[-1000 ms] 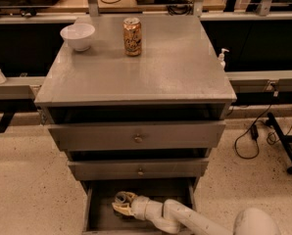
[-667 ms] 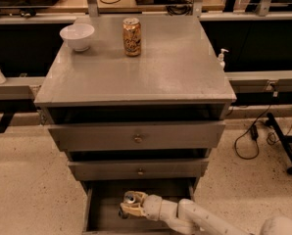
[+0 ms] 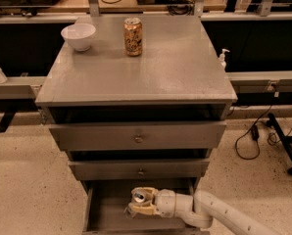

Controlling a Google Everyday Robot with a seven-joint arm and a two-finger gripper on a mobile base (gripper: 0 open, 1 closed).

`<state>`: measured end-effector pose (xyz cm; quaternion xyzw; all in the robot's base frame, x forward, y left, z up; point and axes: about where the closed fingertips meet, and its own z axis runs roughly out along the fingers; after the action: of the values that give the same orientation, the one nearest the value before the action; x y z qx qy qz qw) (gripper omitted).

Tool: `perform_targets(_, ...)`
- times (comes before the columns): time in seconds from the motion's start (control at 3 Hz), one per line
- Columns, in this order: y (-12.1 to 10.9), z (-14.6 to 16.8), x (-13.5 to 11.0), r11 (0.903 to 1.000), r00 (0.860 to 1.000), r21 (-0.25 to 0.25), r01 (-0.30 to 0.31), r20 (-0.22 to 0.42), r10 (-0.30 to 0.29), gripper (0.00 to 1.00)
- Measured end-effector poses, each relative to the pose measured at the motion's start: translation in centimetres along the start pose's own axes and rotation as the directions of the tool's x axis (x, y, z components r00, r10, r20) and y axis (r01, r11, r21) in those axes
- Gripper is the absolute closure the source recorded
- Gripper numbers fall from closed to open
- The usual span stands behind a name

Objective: Pick redbull can from bottom drawer and place on counter

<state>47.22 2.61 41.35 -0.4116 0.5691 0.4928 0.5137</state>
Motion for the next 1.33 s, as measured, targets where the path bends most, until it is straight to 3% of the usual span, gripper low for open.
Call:
perform_targets(0.33,0.0,0.1,0.2,1.0000,1.000,0.003,-0.004,-0.001,0.004,1.00)
perform_targets(0.67,0.0,0.0,-0.2,0.9994,1.000,-0.035,-0.002,-0.012,0.002,1.00)
perform_targets(1.0,-0.7,-3.6,-5.9,0.9962,1.000,-0.086,0.010,-0.004,-0.010,1.00)
perform_targets(1.33,1.0,-8.0,-16.1,0.9838,0.999,-0.174,0.042,0.017,-0.040,1.00)
